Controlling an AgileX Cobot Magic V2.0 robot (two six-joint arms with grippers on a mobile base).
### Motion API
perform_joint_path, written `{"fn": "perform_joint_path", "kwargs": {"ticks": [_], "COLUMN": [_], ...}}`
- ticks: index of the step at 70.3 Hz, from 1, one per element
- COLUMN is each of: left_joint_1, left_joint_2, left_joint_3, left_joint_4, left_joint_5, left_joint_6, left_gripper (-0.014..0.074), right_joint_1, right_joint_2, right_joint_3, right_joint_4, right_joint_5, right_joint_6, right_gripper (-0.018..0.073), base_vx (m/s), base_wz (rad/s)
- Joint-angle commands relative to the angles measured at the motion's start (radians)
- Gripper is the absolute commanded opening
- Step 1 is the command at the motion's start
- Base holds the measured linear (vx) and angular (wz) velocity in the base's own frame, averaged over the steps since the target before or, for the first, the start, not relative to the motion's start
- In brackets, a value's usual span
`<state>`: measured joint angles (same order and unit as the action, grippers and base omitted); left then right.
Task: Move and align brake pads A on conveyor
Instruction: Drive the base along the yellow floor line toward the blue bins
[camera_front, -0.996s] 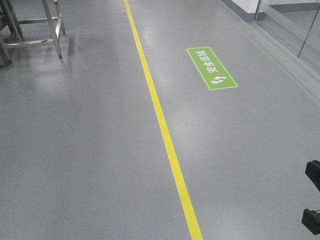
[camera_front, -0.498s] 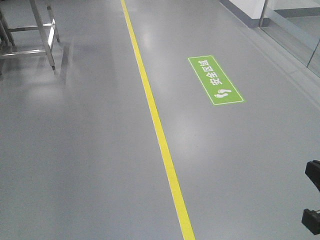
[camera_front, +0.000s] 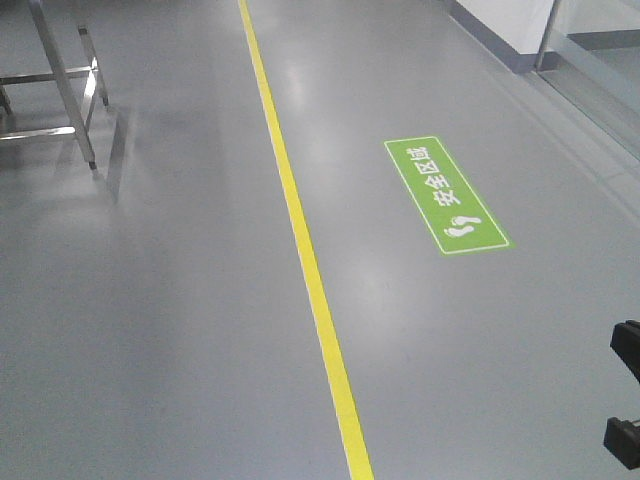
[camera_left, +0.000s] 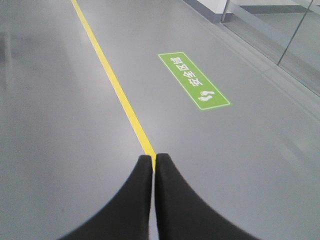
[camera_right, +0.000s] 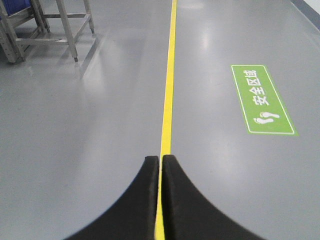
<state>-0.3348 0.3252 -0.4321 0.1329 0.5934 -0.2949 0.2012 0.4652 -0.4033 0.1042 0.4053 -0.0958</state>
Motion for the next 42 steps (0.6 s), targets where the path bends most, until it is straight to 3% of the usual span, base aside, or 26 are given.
{"fn": "perform_joint_path", "kwargs": {"ticks": [1,42], "left_joint_1": [-0.007,-0.007], "left_joint_2": [0.008,0.008], "left_joint_3": [-0.021,-0.021], "left_joint_4": [0.002,0.002], "left_joint_5": [-0.063,-0.063], "left_joint_6": [-0.002,-0.002], "left_gripper": [-0.0006,-0.0006], "right_joint_1": [-0.002,-0.002], "right_joint_2": [0.003,0.003], "right_joint_3": [-0.026,-0.026], "right_joint_4": [-0.002,-0.002], "right_joint_5": [-0.074,-0.074], "right_joint_6": [-0.008,-0.008], "right_gripper": [-0.0006,-0.0006], "base_vx": [0.54,0.56], "base_wz": [0.06,0.07]}}
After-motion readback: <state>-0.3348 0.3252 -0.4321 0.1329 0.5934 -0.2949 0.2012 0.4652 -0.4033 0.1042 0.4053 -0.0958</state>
